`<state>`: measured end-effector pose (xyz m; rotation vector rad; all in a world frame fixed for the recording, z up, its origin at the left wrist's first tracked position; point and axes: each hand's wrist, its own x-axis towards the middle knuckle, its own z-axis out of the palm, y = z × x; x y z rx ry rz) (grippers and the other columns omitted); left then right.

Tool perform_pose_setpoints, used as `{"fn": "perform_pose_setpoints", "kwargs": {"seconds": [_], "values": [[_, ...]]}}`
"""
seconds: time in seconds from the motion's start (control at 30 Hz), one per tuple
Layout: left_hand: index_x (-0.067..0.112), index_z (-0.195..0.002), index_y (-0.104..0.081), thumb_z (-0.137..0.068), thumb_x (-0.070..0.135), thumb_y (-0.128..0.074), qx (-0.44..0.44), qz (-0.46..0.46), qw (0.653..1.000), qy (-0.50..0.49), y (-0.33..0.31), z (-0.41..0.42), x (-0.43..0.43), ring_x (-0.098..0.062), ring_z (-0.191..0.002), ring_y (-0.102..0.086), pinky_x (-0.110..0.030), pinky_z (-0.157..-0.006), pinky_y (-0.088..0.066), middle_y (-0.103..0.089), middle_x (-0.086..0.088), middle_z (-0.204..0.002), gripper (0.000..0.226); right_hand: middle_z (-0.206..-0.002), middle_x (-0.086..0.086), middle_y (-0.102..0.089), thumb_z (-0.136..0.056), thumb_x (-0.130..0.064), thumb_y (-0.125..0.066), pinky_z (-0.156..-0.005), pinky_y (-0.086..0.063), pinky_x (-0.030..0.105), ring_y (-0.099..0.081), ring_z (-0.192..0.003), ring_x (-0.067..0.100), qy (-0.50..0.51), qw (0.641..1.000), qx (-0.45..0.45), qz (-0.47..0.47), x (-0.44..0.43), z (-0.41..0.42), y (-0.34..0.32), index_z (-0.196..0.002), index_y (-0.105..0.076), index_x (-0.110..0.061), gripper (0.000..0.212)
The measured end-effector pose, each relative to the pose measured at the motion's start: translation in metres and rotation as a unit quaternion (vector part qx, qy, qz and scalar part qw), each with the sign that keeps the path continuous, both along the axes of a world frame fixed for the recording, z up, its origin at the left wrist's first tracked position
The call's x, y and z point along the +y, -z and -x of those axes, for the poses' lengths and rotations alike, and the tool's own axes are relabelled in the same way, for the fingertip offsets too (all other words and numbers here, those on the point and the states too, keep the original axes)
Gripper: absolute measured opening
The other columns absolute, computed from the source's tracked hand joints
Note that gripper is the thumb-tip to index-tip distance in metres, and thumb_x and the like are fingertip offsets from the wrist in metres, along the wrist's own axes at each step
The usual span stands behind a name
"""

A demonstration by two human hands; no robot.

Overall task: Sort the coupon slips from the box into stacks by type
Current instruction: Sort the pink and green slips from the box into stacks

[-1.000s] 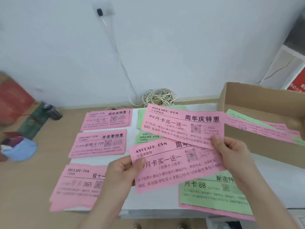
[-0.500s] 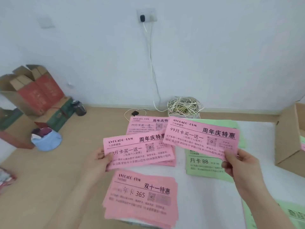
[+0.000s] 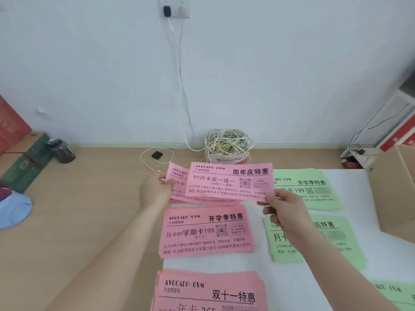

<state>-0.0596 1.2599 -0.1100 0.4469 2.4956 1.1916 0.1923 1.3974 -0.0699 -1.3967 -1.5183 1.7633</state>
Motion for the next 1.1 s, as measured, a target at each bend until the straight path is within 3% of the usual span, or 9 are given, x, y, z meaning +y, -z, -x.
{"fn": "perform_pose_setpoints", "kwargs": {"seconds": [0.2, 0.3, 0.4, 0.5, 0.63, 0.7, 0.83, 0.97, 1.1], "values": [[0.019, -0.097, -0.065, -0.087, 0.023, -0.058, 0.039, 0.024, 0.999, -0.009, 0.014, 0.005, 0.005, -0.019, -0.083, -0.063, -0.029, -0.069, -0.045, -0.070, 0.003, -0.091, 0.013, -0.075, 0.005, -0.071, -0.090, 0.000, -0.046, -0.045, -0.037, 0.022, -0.053, -0.047, 0.013, -0.048, 0.989, -0.112, -0.085, 0.006, 0.056, 0.019, -0.092, -0.067, -0.012, 0.025], [0.019, -0.098, -0.065, -0.090, 0.026, -0.053, 0.070, 0.041, 0.997, 0.019, 0.014, 0.004, 0.002, -0.021, -0.086, -0.064, -0.032, -0.070, -0.047, -0.070, 0.003, -0.092, 0.016, -0.077, 0.001, -0.068, -0.088, -0.005, -0.050, -0.056, -0.046, 0.026, -0.060, -0.062, 0.017, -0.073, 0.969, -0.185, -0.150, 0.010, 0.067, 0.031, -0.096, -0.069, -0.012, 0.022], [0.016, -0.117, -0.059, -0.089, 0.026, -0.056, 0.176, 0.075, 0.981, 0.017, 0.015, 0.001, -0.005, -0.029, -0.102, -0.053, -0.036, -0.078, -0.045, -0.058, -0.009, -0.110, 0.029, -0.081, -0.002, -0.068, -0.087, -0.015, -0.056, -0.067, -0.051, 0.031, -0.064, -0.076, 0.019, -0.103, 0.945, -0.241, -0.193, 0.010, 0.067, 0.039, -0.099, -0.068, -0.015, 0.017], [0.022, -0.122, -0.061, -0.086, 0.024, -0.063, 0.280, 0.073, 0.948, 0.136, 0.017, -0.010, -0.003, -0.030, -0.112, -0.044, -0.042, -0.088, -0.045, -0.052, -0.007, -0.117, 0.036, -0.078, -0.003, -0.065, -0.089, -0.024, -0.058, -0.064, -0.048, 0.031, -0.063, -0.076, 0.020, -0.127, 0.924, -0.279, -0.228, 0.007, 0.068, 0.039, -0.108, -0.064, -0.016, 0.021], [0.034, -0.116, -0.064, -0.091, 0.037, -0.051, 0.277, 0.161, 0.915, 0.243, 0.022, -0.023, 0.008, -0.019, -0.116, -0.044, -0.039, -0.093, -0.039, -0.054, 0.004, -0.120, 0.028, -0.119, 0.010, -0.058, -0.095, -0.039, -0.051, -0.082, -0.043, 0.035, -0.056, -0.110, 0.029, -0.136, 0.889, -0.339, -0.276, -0.001, 0.061, 0.028, -0.138, -0.042, -0.012, 0.052], [0.032, -0.116, -0.063, -0.093, 0.037, -0.048, 0.264, 0.178, 0.918, 0.238, 0.021, -0.027, 0.009, -0.019, -0.115, -0.044, -0.039, -0.092, -0.039, -0.055, 0.004, -0.119, 0.028, -0.120, 0.008, -0.054, -0.096, -0.041, -0.048, -0.087, -0.041, 0.035, -0.053, -0.109, 0.025, -0.135, 0.895, -0.319, -0.281, -0.005, 0.044, 0.016, -0.144, -0.035, -0.016, 0.055], [0.021, -0.116, -0.065, -0.090, 0.025, -0.056, 0.280, 0.114, 0.922, 0.240, 0.004, -0.051, 0.006, -0.026, -0.111, -0.048, -0.042, -0.088, -0.043, -0.057, -0.001, -0.119, 0.028, -0.099, -0.013, -0.051, -0.091, -0.037, -0.056, -0.075, -0.043, 0.027, -0.053, -0.085, 0.007, -0.186, 0.886, -0.298, -0.302, -0.017, -0.031, -0.017, -0.132, -0.048, -0.032, 0.042], [0.016, -0.104, -0.070, -0.083, 0.011, -0.065, 0.317, 0.009, 0.889, 0.331, -0.031, -0.119, 0.009, -0.024, -0.106, -0.052, -0.037, -0.089, -0.044, -0.061, -0.001, -0.110, 0.021, -0.125, -0.025, -0.044, -0.085, -0.049, -0.063, -0.094, -0.036, 0.019, -0.041, -0.117, 0.000, -0.249, 0.845, -0.358, -0.309, -0.027, -0.131, -0.040, -0.139, -0.037, -0.043, 0.061], [0.023, -0.090, -0.072, -0.080, 0.017, -0.067, 0.338, -0.038, 0.821, 0.458, -0.043, -0.210, 0.016, -0.018, -0.097, -0.060, -0.031, -0.077, -0.053, -0.066, 0.005, -0.103, 0.013, -0.155, -0.014, -0.010, -0.070, -0.061, -0.070, -0.113, -0.029, 0.039, -0.007, -0.143, 0.015, -0.285, 0.796, -0.469, -0.255, -0.017, -0.219, -0.022, -0.146, -0.006, -0.051, 0.100]]}}
